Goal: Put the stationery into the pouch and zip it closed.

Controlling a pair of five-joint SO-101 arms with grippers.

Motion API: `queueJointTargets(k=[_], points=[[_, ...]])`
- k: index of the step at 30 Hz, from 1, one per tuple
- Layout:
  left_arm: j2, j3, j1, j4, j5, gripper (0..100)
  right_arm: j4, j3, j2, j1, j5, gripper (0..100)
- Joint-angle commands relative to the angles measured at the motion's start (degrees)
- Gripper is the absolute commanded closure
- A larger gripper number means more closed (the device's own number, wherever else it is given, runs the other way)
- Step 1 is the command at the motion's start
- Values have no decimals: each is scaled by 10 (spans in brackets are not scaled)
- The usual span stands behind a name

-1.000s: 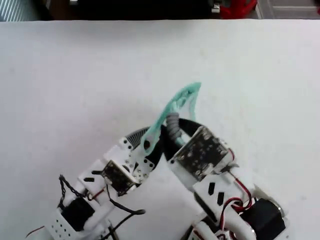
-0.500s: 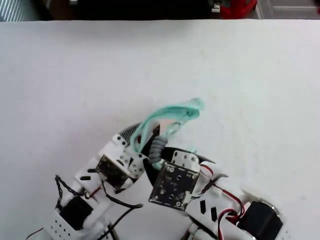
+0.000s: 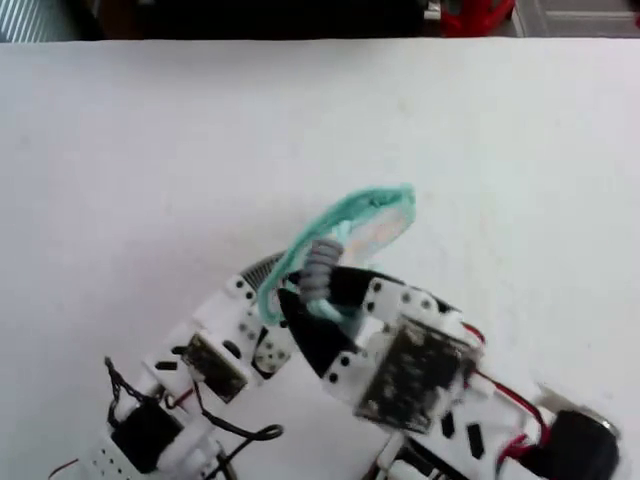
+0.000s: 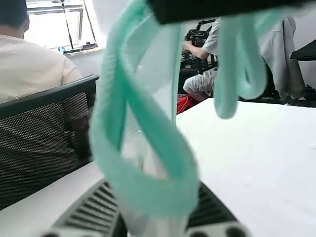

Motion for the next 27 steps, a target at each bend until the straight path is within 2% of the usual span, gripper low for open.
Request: queueJointTargets(k=[1,7,11,13,16,20,27], points=[[7,10,8,18,-18,976,-53,-53,38,-17,-2,980],[7,20,8,25,-20,976,-62,-196,82,84,-4,980],[8,21,7,27,-36,976,-29,-287,166,116,-4,980],[8,21,7,31,-38,976,11,-316,216,99,-5,980],[20,14,-15,36,-35,976,69,-353,275,14,1,980],[116,-33,-30,23,-23,976,128,-417,340,-68,20,980],[389,-124,-32,-67,-13,976,194,-448,412,-71,36,980]])
